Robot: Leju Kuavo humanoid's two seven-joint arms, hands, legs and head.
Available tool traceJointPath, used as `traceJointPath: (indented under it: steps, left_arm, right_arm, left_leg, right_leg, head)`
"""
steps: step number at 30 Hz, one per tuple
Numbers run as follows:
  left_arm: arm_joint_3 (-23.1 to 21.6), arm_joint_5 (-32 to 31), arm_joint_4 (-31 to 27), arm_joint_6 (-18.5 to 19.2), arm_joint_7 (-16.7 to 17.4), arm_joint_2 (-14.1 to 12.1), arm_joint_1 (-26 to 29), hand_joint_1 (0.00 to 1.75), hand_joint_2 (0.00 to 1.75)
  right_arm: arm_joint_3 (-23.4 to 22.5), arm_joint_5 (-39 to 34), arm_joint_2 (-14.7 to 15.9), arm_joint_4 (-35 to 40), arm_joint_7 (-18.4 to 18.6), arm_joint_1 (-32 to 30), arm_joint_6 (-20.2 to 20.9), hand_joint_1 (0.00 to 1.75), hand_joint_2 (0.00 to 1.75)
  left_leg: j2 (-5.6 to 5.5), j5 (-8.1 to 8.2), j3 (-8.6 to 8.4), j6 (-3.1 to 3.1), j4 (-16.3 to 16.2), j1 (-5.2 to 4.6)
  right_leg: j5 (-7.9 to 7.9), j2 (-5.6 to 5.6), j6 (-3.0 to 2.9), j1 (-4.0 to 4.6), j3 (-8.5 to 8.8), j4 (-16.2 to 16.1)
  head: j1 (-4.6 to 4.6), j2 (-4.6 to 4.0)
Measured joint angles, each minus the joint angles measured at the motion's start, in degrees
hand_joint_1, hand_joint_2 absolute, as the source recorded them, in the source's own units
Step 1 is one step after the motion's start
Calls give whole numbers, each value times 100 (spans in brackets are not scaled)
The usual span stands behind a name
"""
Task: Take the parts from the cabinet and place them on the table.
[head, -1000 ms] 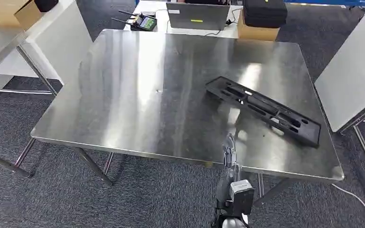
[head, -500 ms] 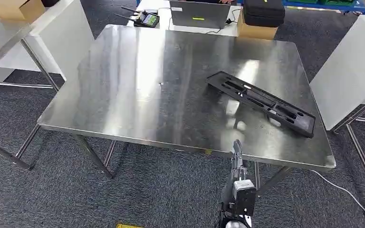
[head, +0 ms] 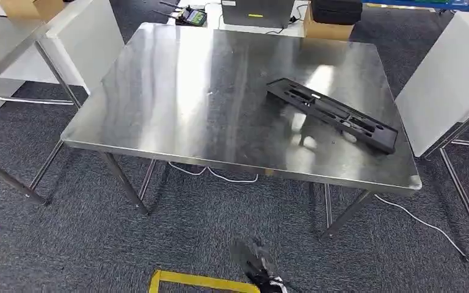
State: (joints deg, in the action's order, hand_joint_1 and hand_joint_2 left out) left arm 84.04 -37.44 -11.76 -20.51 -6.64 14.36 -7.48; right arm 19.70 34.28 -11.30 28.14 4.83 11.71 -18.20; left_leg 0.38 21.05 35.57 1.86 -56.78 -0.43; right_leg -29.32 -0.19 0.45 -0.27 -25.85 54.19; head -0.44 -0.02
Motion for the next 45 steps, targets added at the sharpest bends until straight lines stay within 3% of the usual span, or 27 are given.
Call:
traceJointPath:
  steps: [2,4,5,7,9,10,11,15,16,18,20,21,22,24,25,27,30,31,33,34,35,36,37,39,40,42,45]
  left_arm:
    - [-66,-54,0,-67,-2,9,7,0,0]
    - [-94,-70,0,-83,-2,11,7,0,0]
    - [-101,-81,0,-83,-2,11,7,0,0]
    - [-129,-96,0,-83,-2,11,7,0,0]
    - [-136,-107,0,-74,-2,11,4,0,0]
    - [-146,-114,0,-46,-2,13,-1,0,0]
    - [-173,-124,9,-11,2,35,-18,0,0]
    - [-245,-190,9,73,24,33,-9,0,0]
    - [-245,-183,9,75,22,44,-12,0,0]
    - [-247,-172,4,77,15,42,-8,0,0]
    - [-265,-190,4,130,77,41,4,0,0]
    - [-271,-207,4,244,79,42,8,0,0]
    - [-276,-216,4,413,79,33,11,0,0]
    - [-291,-205,4,678,50,9,12,0,0]
    - [-300,-151,2,865,20,-9,12,0,0]
    - [-315,-107,2,1120,4,-26,11,0,0]
    - [-328,-113,0,1172,2,-68,22,0,0]
    - [-328,-113,-4,1176,2,-111,38,0,0]
    - [-337,-111,-4,1185,2,-131,51,0,0]
    - [-346,-113,-4,1187,2,-149,68,0,0]
    - [-354,-113,-4,1189,2,-166,74,0,0]
    - [-361,-113,-4,1189,2,-175,73,0,0]
    - [-365,-113,-4,1192,2,-188,71,0,0]
    - [-374,-113,-4,1198,2,-208,70,0,0]
    - [-376,-120,-4,1192,0,-210,68,0,0]
    - [-391,-188,-4,1086,2,-205,49,0,0]
    - [-413,-245,-4,969,4,-216,29,0,0]
  right_arm:
    - [227,222,90,-465,772,-33,186,0,0]
    - [335,270,180,-782,884,-97,190,0,0]
    - [369,277,212,-906,896,-98,196,0,0]
    - [439,285,260,-1085,942,-102,214,0,0]
    - [493,268,288,-1216,1122,-90,294,0,0]
    - [493,193,299,-1262,1237,-83,325,0,0]
    - [452,-8,349,-1323,1411,-95,354,0,0]
    - [-21,-867,472,-1533,2120,-383,141,0,0]
    - [-130,-937,490,-1577,2168,-481,52,0,0]
    - [-318,-980,518,-1629,2192,-650,-38,0,0]
    - [-422,-958,527,-1666,2172,-682,-160,0,0]
    - [-464,-954,527,-1675,2122,-686,-257,0,0]
    - [-512,-928,524,-1684,2058,-691,-381,0,0]
    - [-551,-871,524,-1688,1971,-688,-584,0,0]
    - [-562,-869,524,-1690,1934,-678,-664,0,0]
    - [-637,-1003,535,-1690,1783,-638,-766,0,0]
    - [-893,-1289,529,-1690,1564,-608,-888,0,0]
    - [-956,-1323,507,-1703,1543,-610,-892,0,0]
    - [-1024,-1356,500,-1704,1536,-612,-910,0,0]
    - [-1061,-1356,492,-1704,1527,-629,-912,0,0]
    - [-1093,-1356,492,-1704,1525,-629,-914,0,0]
    - [-1109,-1358,492,-1704,1523,-629,-916,0,0]
    - [-1124,-1358,492,-1704,1521,-628,-919,0,0]
    - [-1144,-1358,481,-1704,1503,-625,-918,0,0]
    - [-1155,-1356,481,-1704,1497,-621,-919,0,0]
    - [-1176,-1334,489,-1704,1501,-610,-923,0,0]
    - [-1231,-1387,509,-1710,1549,-619,-934,0,0]
  left_leg:
    - [-40,603,170,-50,-390,65]
    - [-46,1265,389,-143,-1255,112]
    - [-45,1402,473,-185,-1642,141]
    - [-43,1202,328,-250,-1799,231]
    - [-38,817,-305,-353,-993,319]
    - [-41,788,-669,-408,-474,372]
    - [-106,974,-877,-456,-158,320]
    - [-144,851,-636,-102,-145,170]
    - [-90,763,-572,33,-115,192]
    - [-75,634,-402,172,-114,160]
    - [-13,476,-181,204,-120,109]
    - [8,404,-86,206,-124,89]
    - [17,321,-14,206,-130,73]
    - [22,177,150,190,-133,56]
    - [17,100,214,175,-134,46]
    - [12,-28,270,119,-152,14]
    - [43,-276,282,2,-20,25]
    - [23,-280,343,-22,-34,45]
    - [-31,561,525,-90,-567,78]
    - [-42,956,620,-138,-1046,91]
    - [-46,1211,703,-186,-1537,111]
    - [-45,1257,732,-222,-1897,137]
    - [-45,1143,678,-250,-2061,173]
    - [-41,704,193,-311,-1669,261]
    - [-40,658,-169,-356,-1238,300]
    - [-73,920,-881,-401,-260,329]
    - [-95,1032,-774,-205,-168,221]
  right_leg:
    - [136,-40,-124,-78,-110,0]
    - [251,-53,-129,-69,-209,8]
    - [307,-57,-111,-69,-298,23]
    - [398,-59,-38,-92,-454,65]
    - [447,-54,12,-154,-595,176]
    - [458,-44,36,-168,-657,252]
    - [470,-30,90,-124,-743,306]
    - [668,-38,376,-97,-812,267]
    - [555,-32,363,-156,-862,343]
    - [-97,-18,220,-148,-1112,904]
    - [-629,-3,183,-137,-1359,1814]
    - [-642,1,228,-114,-1343,2072]
    - [-511,1,308,-94,-1206,2125]
    - [-168,3,403,-52,-696,1646]
    - [-115,3,367,-19,-312,1178]
    - [-357,2,185,83,435,9]
    - [-293,14,29,112,320,-40]
    - [-170,3,-27,-64,261,-70]
    - [-7,-39,-169,-55,78,-63]
    - [74,-46,-164,-53,-11,-61]
    - [153,-58,-155,-51,-108,-55]
    - [224,-73,-139,-51,-197,-45]
    - [289,-87,-115,-56,-236,-30]
    - [392,-96,-37,-88,-452,49]
    - [417,-95,2,-111,-542,121]
    - [446,-92,56,-69,-735,326]
    - [606,-92,275,-29,-867,361]
  head:
    - [-24,0]
    - [-28,0]
    - [-37,0]
    - [-33,0]
    - [-35,0]
    - [-42,0]
    - [-85,0]
    - [-24,0]
    - [-31,0]
    - [37,0]
    - [52,0]
    - [57,0]
    - [52,0]
    - [57,0]
    - [61,0]
    - [70,0]
    - [63,0]
    - [70,0]
    - [24,0]
    - [11,0]
    - [11,0]
    - [9,0]
    - [4,0]
    - [9,0]
    - [7,0]
    - [-15,0]
    - [20,0]
